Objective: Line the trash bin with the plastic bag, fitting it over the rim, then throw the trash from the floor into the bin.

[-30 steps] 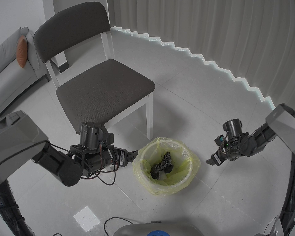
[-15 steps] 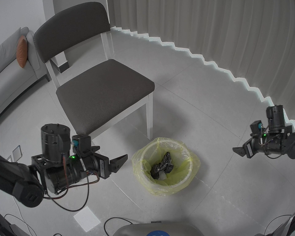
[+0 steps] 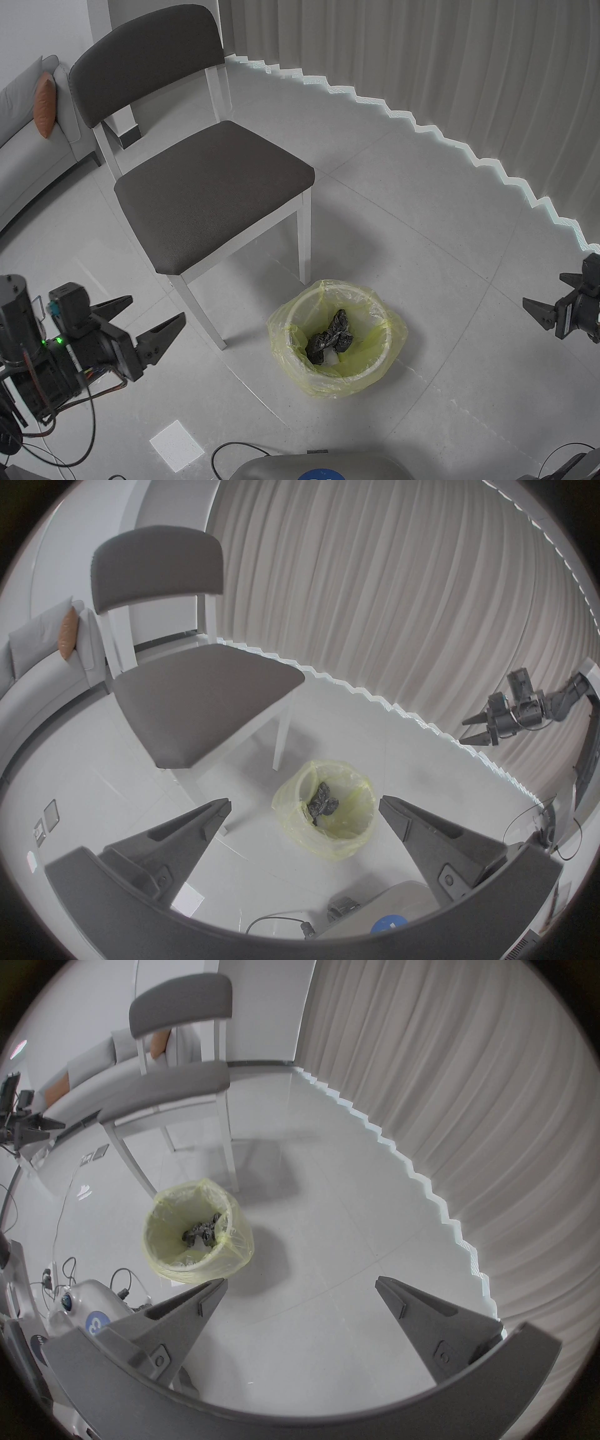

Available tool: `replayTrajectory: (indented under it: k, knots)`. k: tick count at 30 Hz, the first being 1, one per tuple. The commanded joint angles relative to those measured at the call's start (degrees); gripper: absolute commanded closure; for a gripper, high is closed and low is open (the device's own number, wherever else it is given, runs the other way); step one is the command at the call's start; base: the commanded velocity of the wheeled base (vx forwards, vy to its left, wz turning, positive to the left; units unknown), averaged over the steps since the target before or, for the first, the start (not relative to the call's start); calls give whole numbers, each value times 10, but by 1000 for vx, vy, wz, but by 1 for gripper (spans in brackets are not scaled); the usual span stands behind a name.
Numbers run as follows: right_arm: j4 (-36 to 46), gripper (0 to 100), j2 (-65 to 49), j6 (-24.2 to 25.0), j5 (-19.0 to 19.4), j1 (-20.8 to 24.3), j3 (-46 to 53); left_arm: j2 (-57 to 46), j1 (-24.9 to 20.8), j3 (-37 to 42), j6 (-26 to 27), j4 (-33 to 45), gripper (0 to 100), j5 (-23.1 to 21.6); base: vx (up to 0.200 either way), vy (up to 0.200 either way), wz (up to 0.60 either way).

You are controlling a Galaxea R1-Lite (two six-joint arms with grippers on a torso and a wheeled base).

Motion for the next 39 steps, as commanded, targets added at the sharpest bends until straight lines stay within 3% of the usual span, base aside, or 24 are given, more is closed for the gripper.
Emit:
replayTrajectory:
  k: [1,10,19,32,39]
  knots:
    - [0,0,-156,17,4,-2,71,-148,18,74,0,6,0,0,0,0,0]
    - [29,0,-312,42,4,-17,126,-286,31,89,-22,119,0,-4,0,0,0]
    - [103,0,-376,54,37,-26,125,-315,32,91,-28,127,0,-8,0,0,0]
    - [104,0,-378,49,39,-18,110,-313,29,86,-26,128,0,-8,0,0,0]
    - [93,0,-269,45,96,-16,75,-277,22,23,-26,174,0,-12,0,0,0]
